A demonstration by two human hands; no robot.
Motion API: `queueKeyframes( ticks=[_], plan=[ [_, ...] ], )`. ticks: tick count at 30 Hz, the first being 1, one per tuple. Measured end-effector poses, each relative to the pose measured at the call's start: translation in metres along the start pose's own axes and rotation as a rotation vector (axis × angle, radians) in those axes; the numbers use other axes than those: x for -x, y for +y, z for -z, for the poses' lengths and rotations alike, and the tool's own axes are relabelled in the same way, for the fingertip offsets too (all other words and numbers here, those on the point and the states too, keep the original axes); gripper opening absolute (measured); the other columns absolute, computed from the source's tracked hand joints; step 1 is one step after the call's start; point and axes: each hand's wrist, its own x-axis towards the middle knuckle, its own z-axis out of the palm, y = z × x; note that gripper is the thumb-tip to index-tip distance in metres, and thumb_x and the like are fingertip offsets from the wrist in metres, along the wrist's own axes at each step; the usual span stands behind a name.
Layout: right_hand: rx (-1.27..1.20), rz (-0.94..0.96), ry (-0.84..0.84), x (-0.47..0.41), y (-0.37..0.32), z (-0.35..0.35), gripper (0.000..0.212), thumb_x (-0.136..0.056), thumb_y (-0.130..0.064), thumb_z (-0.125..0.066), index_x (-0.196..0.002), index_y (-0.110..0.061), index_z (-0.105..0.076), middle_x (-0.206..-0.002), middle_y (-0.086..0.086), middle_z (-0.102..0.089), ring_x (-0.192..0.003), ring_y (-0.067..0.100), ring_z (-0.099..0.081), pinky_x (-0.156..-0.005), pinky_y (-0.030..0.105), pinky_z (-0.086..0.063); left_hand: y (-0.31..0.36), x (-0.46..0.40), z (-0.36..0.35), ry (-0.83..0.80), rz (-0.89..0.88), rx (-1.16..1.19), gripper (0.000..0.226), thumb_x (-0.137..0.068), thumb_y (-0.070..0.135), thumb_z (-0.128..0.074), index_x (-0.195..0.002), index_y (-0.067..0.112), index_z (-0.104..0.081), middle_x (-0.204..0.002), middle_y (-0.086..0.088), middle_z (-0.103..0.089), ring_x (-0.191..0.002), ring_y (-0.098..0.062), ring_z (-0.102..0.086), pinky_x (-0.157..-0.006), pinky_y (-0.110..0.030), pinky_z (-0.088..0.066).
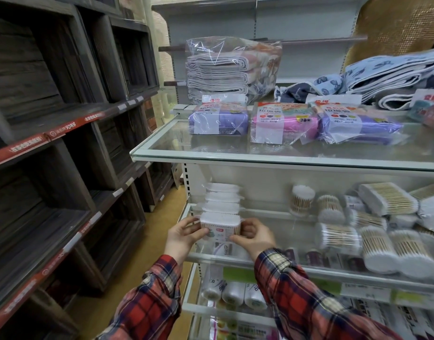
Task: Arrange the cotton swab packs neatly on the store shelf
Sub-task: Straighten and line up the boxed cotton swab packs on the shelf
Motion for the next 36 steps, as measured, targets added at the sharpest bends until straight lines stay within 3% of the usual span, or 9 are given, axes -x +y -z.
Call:
queueKeyframes(
  ticks=[10,14,17,21,24,29,32,36],
  plan=[
    [0.014,0.014,-0.001,0.003,-0.001,0.000,0.040,-0.064,-0.015,-0.086,-0.084,-0.030,-0.055,-0.092,-0.001,-0.070,-0.089,0.016,-0.068,-0.088,0.037,-0.055,0.003,0.005,-0.001,-0.007,0.002,-0.007,0.049,-0.075,-0.001,-0.075,-0.121,0.008,-0.061,-0.105,-0.007,-0.073,-0.099,-0.017,-0.069,-0.101,-0.039,-0.047],
    [0.012,-0.008,-0.024,0.004,-0.003,0.001,0.048,-0.063,-0.017,-0.087,-0.095,-0.026,-0.053,-0.097,-0.006,-0.066,-0.095,0.014,-0.065,-0.093,0.036,-0.053,0.002,0.008,-0.001,-0.027,0.021,-0.019,0.060,-0.075,0.003,-0.076,-0.131,0.010,-0.054,-0.120,-0.006,-0.067,-0.104,-0.014,-0.065,-0.083,-0.020,-0.046],
    [0.004,-0.028,-0.033,0.007,-0.007,0.005,0.066,-0.063,-0.019,-0.087,-0.117,-0.021,-0.050,-0.111,-0.002,-0.064,-0.103,0.014,-0.062,-0.097,0.034,-0.050,0.004,0.010,0.002,-0.025,0.008,-0.049,0.067,-0.075,0.008,-0.077,-0.136,0.010,-0.050,-0.130,-0.006,-0.062,-0.112,-0.016,-0.061,-0.095,-0.026,-0.041],
    [-0.055,-0.041,-0.032,0.012,-0.012,0.013,0.077,-0.064,-0.014,-0.086,-0.130,-0.013,-0.046,-0.125,0.003,-0.059,-0.111,0.014,-0.057,-0.100,0.030,-0.046,0.017,0.012,0.011,0.003,-0.037,-0.042,0.066,-0.079,0.007,-0.073,-0.139,0.010,-0.046,-0.134,-0.005,-0.058,-0.115,-0.014,-0.056,-0.097,-0.026,-0.036],
    [-0.114,-0.031,-0.007,0.016,-0.017,0.022,0.076,-0.066,-0.007,-0.084,-0.131,-0.013,-0.046,-0.128,0.004,-0.058,-0.113,0.013,-0.055,-0.101,0.026,-0.043,0.030,0.010,0.019,0.015,-0.086,-0.050,0.068,-0.079,0.004,-0.072,-0.140,0.011,-0.045,-0.136,-0.005,-0.057,-0.114,-0.012,-0.056,-0.093,-0.025,-0.042],
    [-0.184,0.007,0.034,0.022,-0.025,0.043,0.071,-0.068,-0.005,-0.082,-0.130,-0.016,-0.048,-0.127,0.003,-0.059,-0.112,0.012,-0.056,-0.094,0.020,-0.042,0.056,0.014,0.012,-0.006,-0.185,-0.052,0.067,-0.081,-0.008,-0.067,-0.141,0.008,-0.042,-0.138,-0.006,-0.053,-0.122,-0.015,-0.053,-0.101,-0.029,-0.041],
    [-0.212,0.034,0.045,0.025,-0.033,0.054,0.070,-0.070,-0.005,-0.081,-0.130,-0.015,-0.048,-0.128,0.003,-0.057,-0.115,0.013,-0.056,-0.093,0.019,-0.043,0.069,0.020,-0.004,-0.034,-0.246,-0.095,0.064,-0.081,-0.005,-0.068,-0.139,0.008,-0.045,-0.139,-0.006,-0.052,-0.125,-0.016,-0.051,-0.109,-0.033,-0.037],
    [-0.245,0.077,0.069,0.029,-0.040,0.070,0.063,-0.071,-0.005,-0.080,-0.123,-0.022,-0.049,-0.129,0.005,-0.057,-0.115,0.014,-0.056,-0.096,0.021,-0.042,0.079,0.026,-0.034,-0.080,-0.287,-0.112,0.063,-0.081,-0.001,-0.071,-0.139,0.008,-0.047,-0.138,-0.006,-0.053,-0.125,-0.016,-0.051,-0.108,-0.032,-0.038]
  ],
)
